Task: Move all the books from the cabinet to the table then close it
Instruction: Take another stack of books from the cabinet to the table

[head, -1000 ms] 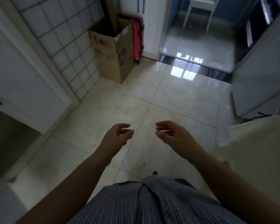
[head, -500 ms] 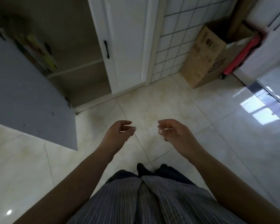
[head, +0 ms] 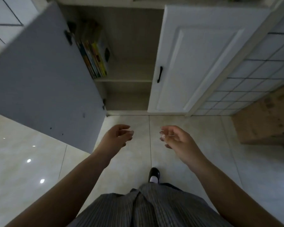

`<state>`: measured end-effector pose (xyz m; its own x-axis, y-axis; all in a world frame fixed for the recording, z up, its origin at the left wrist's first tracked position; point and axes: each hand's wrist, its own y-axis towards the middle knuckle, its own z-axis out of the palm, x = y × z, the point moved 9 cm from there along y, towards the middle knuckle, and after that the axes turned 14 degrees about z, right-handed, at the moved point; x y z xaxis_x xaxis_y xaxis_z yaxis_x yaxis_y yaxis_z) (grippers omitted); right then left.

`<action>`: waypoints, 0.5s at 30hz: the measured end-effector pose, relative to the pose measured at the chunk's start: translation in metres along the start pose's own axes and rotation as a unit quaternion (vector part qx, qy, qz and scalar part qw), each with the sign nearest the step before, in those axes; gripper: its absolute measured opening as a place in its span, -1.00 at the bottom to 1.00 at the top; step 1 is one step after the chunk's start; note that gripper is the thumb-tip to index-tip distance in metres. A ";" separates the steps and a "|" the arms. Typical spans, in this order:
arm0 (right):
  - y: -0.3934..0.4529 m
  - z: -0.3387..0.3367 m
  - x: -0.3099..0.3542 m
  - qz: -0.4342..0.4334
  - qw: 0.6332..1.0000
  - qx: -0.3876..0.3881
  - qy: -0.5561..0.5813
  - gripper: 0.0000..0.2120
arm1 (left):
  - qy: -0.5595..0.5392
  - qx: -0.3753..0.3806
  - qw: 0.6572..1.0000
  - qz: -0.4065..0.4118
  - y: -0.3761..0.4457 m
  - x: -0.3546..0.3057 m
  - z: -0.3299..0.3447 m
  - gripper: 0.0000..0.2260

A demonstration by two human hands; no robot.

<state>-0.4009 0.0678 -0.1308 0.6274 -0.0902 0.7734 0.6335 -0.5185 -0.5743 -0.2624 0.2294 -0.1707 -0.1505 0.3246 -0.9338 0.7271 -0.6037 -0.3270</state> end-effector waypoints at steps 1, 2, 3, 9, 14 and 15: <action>0.016 -0.006 0.013 -0.004 1.000 0.012 -0.013 -0.82 | -0.012 -0.019 1.000 0.001 0.012 -0.006 -0.002 -0.80; 0.029 -0.009 0.024 -0.010 0.999 0.026 -0.029 -0.81 | -0.026 -0.040 0.999 -0.002 0.021 -0.011 -0.004 -0.82; 0.052 -0.009 0.039 -0.016 0.997 0.048 -0.050 -0.80 | -0.047 -0.070 0.996 -0.008 0.033 -0.014 -0.011 -0.83; 0.114 0.006 0.098 -0.042 0.990 0.094 -0.092 -0.86 | -0.099 -0.142 0.985 -0.024 0.061 -0.029 -0.034 -0.75; 0.163 0.045 0.139 -0.046 0.982 0.133 -0.130 -0.85 | -0.119 -0.176 0.977 -0.026 0.099 -0.028 -0.073 -0.76; 0.171 0.050 0.147 -0.048 0.981 0.132 -0.135 -0.84 | -0.122 -0.176 0.976 -0.025 0.109 -0.028 -0.080 -0.77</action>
<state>-0.1779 0.0083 -0.1286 0.6337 0.1949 0.7487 0.7683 -0.2721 -0.5794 -0.1257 0.2125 -0.1683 -0.3155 0.1370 -0.9390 0.8938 -0.2895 -0.3425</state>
